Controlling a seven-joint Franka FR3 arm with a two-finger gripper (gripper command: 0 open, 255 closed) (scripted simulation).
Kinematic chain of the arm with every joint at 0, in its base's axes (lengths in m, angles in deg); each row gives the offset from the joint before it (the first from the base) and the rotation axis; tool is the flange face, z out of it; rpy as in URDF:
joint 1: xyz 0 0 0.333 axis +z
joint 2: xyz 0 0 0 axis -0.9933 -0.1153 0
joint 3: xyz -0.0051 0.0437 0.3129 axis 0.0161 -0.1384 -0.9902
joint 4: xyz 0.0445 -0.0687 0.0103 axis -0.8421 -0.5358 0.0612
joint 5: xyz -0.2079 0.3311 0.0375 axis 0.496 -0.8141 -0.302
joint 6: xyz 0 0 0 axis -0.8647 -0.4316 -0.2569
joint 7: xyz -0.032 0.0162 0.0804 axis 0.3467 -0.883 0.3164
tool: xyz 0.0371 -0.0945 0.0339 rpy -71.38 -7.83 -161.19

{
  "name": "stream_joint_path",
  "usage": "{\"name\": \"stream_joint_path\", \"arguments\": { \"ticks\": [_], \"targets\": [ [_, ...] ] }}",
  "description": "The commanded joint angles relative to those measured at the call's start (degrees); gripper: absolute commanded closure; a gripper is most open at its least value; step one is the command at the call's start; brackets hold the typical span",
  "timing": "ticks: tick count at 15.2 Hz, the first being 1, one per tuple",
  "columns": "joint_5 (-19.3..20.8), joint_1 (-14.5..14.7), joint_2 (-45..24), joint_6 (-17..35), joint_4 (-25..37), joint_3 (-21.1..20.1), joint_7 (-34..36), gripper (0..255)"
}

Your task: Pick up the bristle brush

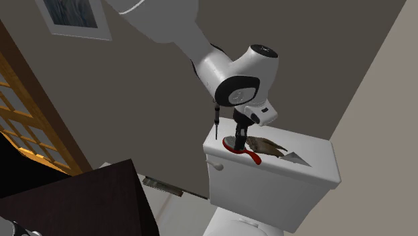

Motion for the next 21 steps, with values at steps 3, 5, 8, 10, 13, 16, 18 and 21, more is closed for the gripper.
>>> {"name": "stream_joint_path", "arguments": {
  "ticks": [3, 5, 8, 10, 13, 16, 18, 21],
  "targets": [
    [-1.3, 0.4, -9.4, 0.3, 9.6, 0.1, 2.7, 0],
    [-1.5, 0.5, -12.1, 0.5, 12.2, 0.1, 3.2, 0],
    [-1.6, 0.5, -14.0, 1.8, 12.8, 0.0, 2.8, 0],
    [-1.7, 0.4, -15.3, 2.5, 13.3, 0.0, 2.6, 0],
    [-1.7, 0.4, -16.3, 3.1, 13.7, -0.1, 2.5, 0],
    [-1.9, 0.1, -15.8, 4.1, 12.1, -0.2, 2.0, 255],
    [-1.7, 0.7, -17.6, 3.6, 14.6, -0.1, 2.6, 255],
    [-2.0, 0.5, -16.9, 5.4, 12.0, -0.3, 2.2, 255]
  ]
}}
